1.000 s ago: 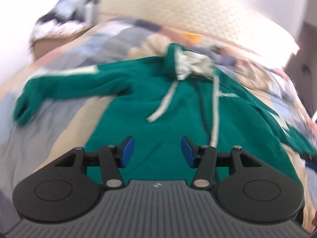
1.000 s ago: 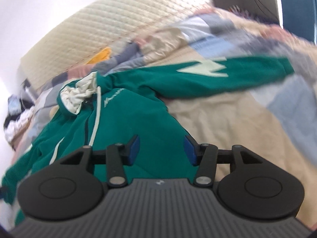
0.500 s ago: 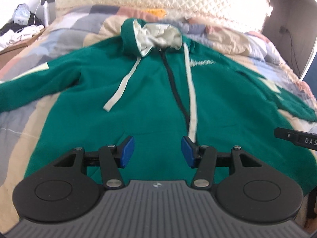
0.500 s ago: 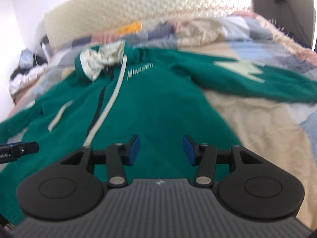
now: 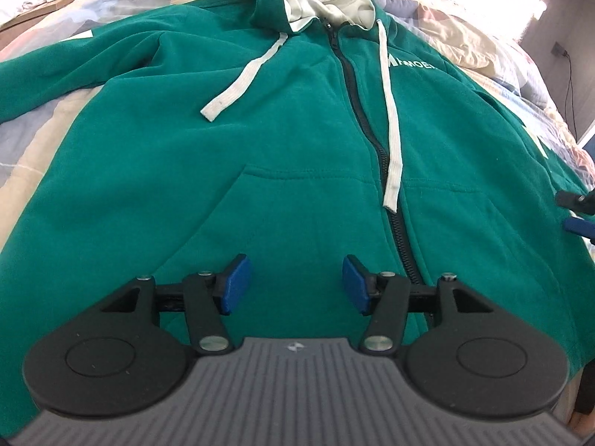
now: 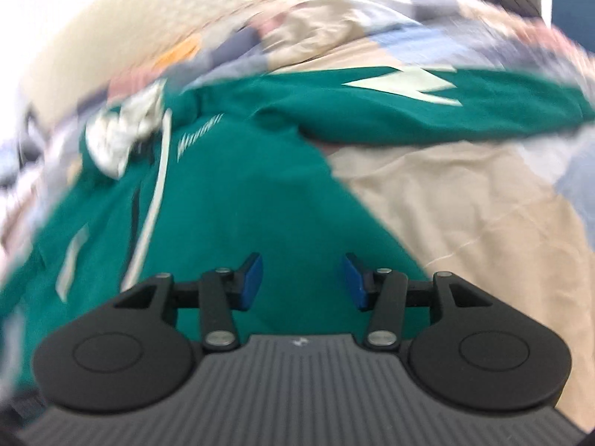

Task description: Fold large clothes

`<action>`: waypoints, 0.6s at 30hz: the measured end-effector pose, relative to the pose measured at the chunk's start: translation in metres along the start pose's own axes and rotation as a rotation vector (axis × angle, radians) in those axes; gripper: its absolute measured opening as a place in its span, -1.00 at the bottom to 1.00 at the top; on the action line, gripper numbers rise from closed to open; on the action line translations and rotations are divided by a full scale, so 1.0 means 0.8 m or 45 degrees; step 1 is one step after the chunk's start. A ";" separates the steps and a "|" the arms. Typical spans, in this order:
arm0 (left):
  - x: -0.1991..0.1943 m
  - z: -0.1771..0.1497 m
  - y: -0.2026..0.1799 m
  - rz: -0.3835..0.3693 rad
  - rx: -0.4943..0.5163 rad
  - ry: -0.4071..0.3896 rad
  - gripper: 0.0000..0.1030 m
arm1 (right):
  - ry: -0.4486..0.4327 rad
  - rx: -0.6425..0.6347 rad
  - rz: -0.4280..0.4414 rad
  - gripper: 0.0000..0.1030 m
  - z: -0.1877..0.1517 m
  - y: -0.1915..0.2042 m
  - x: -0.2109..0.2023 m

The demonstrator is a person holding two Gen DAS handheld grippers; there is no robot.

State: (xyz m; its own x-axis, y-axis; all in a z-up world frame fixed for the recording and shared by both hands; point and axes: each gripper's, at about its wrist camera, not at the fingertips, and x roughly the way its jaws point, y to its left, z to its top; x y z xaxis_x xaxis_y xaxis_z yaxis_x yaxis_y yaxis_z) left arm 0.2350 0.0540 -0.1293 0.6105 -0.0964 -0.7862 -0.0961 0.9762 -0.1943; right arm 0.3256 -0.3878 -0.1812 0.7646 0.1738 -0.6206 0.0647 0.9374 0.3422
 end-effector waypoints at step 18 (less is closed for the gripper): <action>-0.017 -0.006 0.015 -0.021 -0.055 -0.003 0.21 | -0.161 0.611 -0.048 0.36 0.095 -0.243 0.080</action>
State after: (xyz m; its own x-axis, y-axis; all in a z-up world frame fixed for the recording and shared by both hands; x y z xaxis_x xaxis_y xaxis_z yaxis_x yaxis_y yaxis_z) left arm 0.2217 0.0659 -0.1235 0.6139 -0.1117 -0.7815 -0.1196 0.9653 -0.2320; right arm 0.4105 -0.5818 -0.2338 0.8260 0.0768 -0.5585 0.3587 0.6926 0.6258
